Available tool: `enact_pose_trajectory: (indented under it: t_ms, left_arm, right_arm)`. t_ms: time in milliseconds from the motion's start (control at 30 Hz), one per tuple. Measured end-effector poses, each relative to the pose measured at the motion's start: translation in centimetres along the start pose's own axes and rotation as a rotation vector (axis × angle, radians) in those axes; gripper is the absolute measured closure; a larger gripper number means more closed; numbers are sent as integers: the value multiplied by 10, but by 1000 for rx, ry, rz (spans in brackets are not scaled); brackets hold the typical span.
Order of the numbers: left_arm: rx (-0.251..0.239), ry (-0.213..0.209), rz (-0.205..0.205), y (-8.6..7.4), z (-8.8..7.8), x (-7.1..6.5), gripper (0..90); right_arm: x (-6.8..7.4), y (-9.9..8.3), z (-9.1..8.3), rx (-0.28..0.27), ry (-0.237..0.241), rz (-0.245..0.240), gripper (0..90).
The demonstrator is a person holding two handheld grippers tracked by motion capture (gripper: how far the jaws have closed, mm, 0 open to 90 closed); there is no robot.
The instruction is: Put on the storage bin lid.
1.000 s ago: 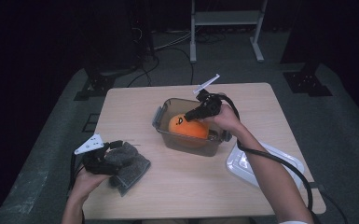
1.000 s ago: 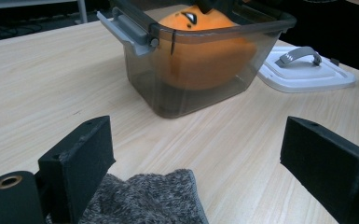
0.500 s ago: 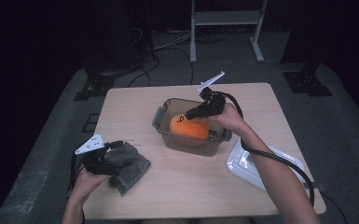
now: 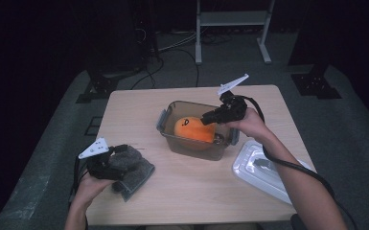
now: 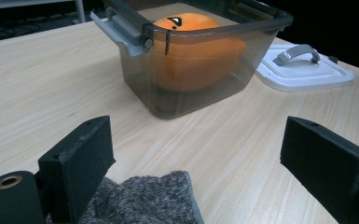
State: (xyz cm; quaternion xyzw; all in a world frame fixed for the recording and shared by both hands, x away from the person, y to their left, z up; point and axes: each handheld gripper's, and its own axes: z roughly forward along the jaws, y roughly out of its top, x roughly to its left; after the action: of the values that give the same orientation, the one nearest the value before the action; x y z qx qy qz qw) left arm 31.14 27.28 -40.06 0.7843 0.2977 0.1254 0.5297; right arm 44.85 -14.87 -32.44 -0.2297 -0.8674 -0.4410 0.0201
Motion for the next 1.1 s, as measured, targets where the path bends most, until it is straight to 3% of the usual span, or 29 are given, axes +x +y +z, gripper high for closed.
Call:
enact_pose_trajectory:
  t_ms: [567, 1100]
  left_arm:
    - [12, -1, 0, -1, 2, -1, 89]
    - [22, 1, -1, -3, 4, -1, 89]
  right_arm:
    - [2, -40, -53, -78, -56, 35, 590]
    - [4, -87, -83, -120, -123, 37, 395]
